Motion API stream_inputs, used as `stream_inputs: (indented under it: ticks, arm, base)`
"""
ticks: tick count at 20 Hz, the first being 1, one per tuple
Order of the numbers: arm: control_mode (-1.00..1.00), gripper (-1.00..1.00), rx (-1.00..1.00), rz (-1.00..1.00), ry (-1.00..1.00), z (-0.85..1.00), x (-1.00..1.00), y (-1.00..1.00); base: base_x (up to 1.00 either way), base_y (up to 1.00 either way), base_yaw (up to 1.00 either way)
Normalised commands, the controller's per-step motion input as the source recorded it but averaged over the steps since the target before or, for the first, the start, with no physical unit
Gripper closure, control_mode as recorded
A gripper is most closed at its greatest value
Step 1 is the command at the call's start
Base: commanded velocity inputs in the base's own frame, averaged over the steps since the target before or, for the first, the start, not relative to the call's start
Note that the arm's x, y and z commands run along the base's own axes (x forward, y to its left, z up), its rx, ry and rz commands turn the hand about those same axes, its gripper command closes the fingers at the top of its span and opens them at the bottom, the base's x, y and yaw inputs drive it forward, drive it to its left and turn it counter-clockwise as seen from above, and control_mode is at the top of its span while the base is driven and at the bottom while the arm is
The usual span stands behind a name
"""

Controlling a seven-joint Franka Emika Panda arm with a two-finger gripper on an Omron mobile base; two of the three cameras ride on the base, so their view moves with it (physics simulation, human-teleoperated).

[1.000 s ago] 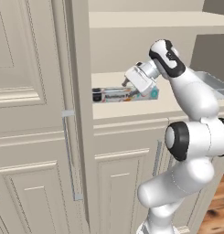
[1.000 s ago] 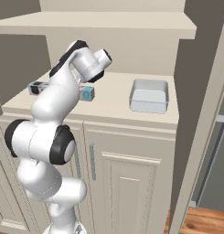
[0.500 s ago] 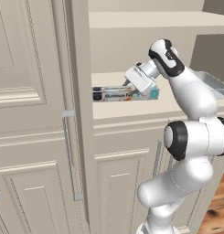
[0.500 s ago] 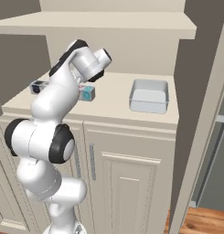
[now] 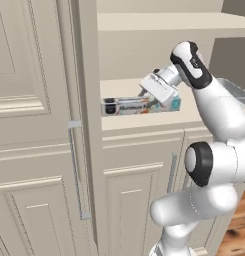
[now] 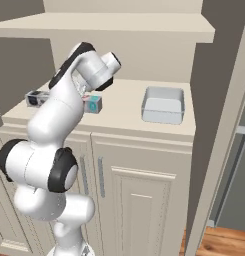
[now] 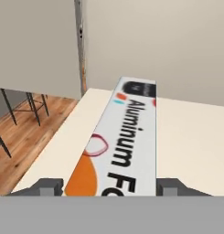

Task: Retrieve the tupperware and aluminum foil from the cabinet and place them on the dining counter near the plate with squash and lemon wedge to prepare for storing leftovers.

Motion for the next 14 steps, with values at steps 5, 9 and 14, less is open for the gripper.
stream_inputs:
  ticks: [5,9,14]
  arm:
    - [-1.0,1.0,0.0,0.0,0.0,0.33,-1.0,0.0]
    - [-1.0,1.0,0.0,-0.05,0.02,0.15,-1.0,-0.16]
    - [-1.0,1.0,0.0,-0.16,0.12,0.01,-0.76,-0.63]
  base:
    - [0.0,0.0,0.0]
    - [0.0,0.0,0.0]
    - [0.0,0.0,0.0]
